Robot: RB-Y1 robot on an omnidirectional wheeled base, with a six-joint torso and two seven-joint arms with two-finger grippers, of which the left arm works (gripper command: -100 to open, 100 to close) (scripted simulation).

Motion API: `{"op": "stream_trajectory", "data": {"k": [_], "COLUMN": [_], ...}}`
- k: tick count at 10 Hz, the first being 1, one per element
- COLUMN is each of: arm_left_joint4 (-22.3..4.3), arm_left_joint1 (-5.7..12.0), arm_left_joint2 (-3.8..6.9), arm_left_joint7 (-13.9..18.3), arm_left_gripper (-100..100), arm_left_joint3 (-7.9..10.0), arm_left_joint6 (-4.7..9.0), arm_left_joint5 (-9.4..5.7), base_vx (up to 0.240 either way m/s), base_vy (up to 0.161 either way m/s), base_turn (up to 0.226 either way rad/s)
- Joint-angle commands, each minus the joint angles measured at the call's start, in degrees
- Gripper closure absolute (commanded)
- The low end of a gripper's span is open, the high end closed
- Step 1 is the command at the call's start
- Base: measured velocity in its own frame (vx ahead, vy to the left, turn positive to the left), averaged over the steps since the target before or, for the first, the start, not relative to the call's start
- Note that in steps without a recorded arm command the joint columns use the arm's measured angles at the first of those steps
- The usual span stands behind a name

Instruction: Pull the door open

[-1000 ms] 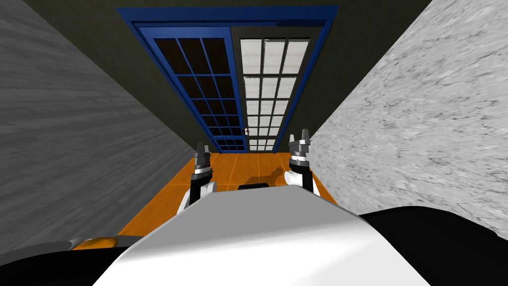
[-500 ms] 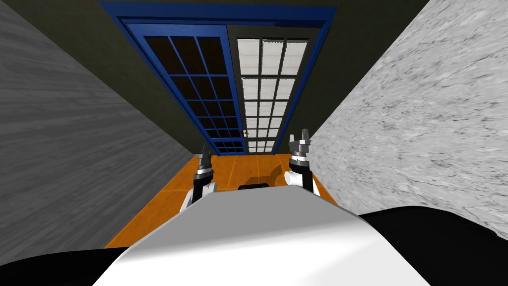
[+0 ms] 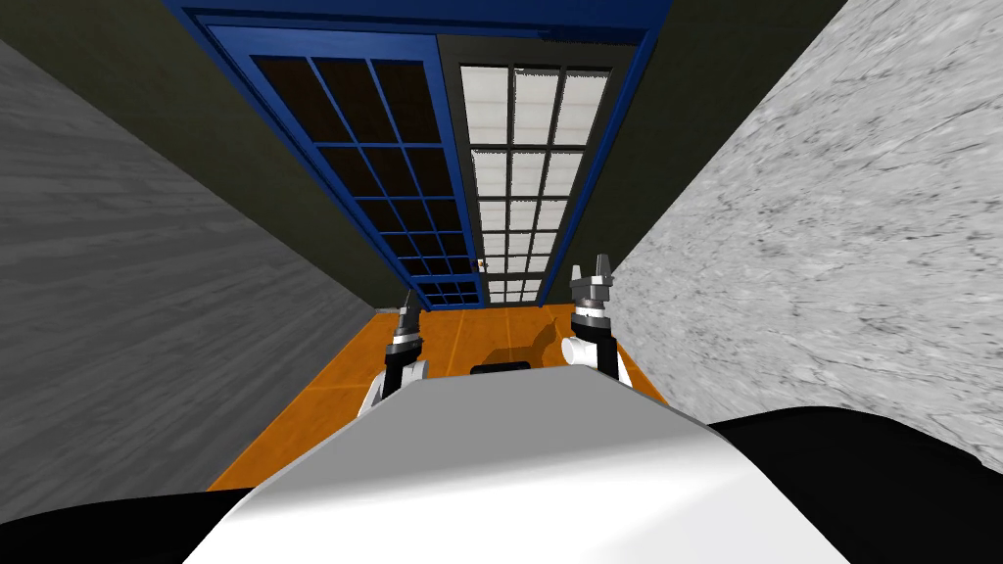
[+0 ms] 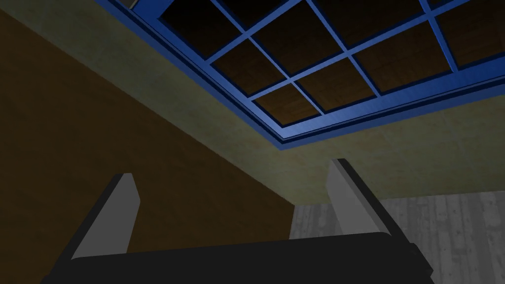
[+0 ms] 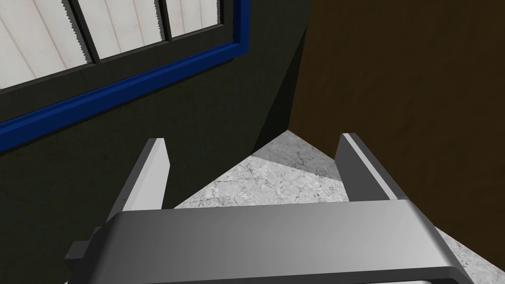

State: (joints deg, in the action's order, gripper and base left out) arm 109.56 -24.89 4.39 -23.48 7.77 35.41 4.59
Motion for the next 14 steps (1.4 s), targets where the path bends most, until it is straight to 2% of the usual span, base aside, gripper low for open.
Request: {"op": "stream_trajectory", "data": {"k": [1,14], "arm_left_joint4": [-1.9,-18.9], "arm_left_joint1": [0.33,4.38], "arm_left_joint2": [0.04,0.37], "arm_left_joint7": [-2.0,-17.2], "arm_left_gripper": [-100,-100], "arm_left_joint3": [0.40,4.50], "arm_left_joint6": [0.49,4.02], "arm_left_joint5": [0.49,4.33], "base_vx": [0.102,0.100], "base_vy": [-0.002,0.001], "base_turn": [-0.049,-0.053]}}
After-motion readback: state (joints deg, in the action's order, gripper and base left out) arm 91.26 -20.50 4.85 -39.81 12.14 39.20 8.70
